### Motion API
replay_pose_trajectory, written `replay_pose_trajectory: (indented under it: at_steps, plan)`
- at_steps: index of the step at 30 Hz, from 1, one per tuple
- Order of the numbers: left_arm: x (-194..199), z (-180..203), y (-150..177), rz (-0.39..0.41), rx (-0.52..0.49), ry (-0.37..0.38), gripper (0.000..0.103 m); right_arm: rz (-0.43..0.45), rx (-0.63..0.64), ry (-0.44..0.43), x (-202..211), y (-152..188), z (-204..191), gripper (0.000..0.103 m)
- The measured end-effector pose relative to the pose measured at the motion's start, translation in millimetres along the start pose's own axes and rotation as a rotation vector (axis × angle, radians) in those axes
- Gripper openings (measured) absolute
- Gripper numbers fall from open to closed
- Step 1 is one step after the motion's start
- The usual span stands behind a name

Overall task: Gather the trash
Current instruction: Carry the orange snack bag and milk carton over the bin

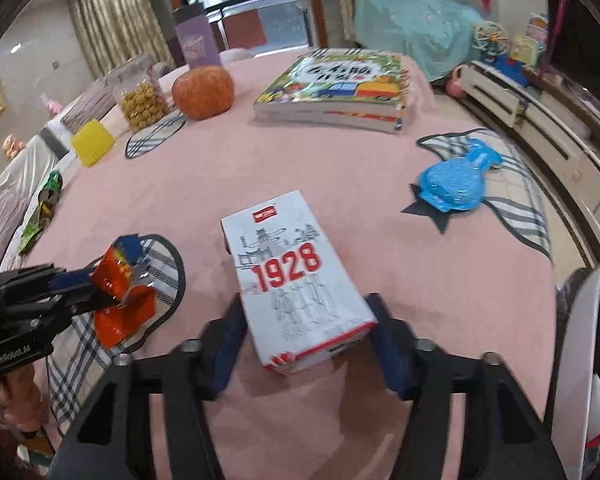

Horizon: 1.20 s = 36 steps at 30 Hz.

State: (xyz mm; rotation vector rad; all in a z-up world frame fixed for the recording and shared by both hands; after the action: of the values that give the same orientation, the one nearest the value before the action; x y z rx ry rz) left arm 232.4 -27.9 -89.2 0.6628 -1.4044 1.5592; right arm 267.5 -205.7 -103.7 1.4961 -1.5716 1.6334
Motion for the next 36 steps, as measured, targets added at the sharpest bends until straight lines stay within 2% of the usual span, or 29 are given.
replay_pose_trajectory:
  at_steps: [7, 16, 24, 36]
  plan:
    - [2.7, 30.8, 1.1, 0.003, -0.052, 0.018, 0.020, 0.086, -0.075, -0.029, 43.6, 24.5, 11.2, 0.055]
    - [0.2, 84.0, 0.5, -0.008, -0.147, 0.054, 0.020, 0.176, -0.185, 0.011, 97.1, 63.5, 45.9, 0.055]
    - [1.5, 132.3, -5.3, 0.002, -0.236, 0.064, 0.020, 0.197, -0.285, 0.035, 123.4, 86.2, 80.2, 0.055]
    - [-2.4, 184.5, -17.5, 0.005, -0.323, 0.075, 0.020, 0.234, -0.347, 0.081, 152.8, 112.7, 114.2, 0.055]
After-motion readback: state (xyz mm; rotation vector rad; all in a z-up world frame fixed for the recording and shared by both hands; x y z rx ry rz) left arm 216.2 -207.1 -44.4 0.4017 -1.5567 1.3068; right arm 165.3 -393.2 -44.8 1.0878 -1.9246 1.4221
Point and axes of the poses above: each gripper's, at about its wrist camera, not at the fingertips, and x roughly against the way its jaws point, z to its right, y to its underside, the point moved 2 cm from there along -x, roughly the way its jaws point, and after that the axes turned 10 degrees about -z, right-handed, at the moved point
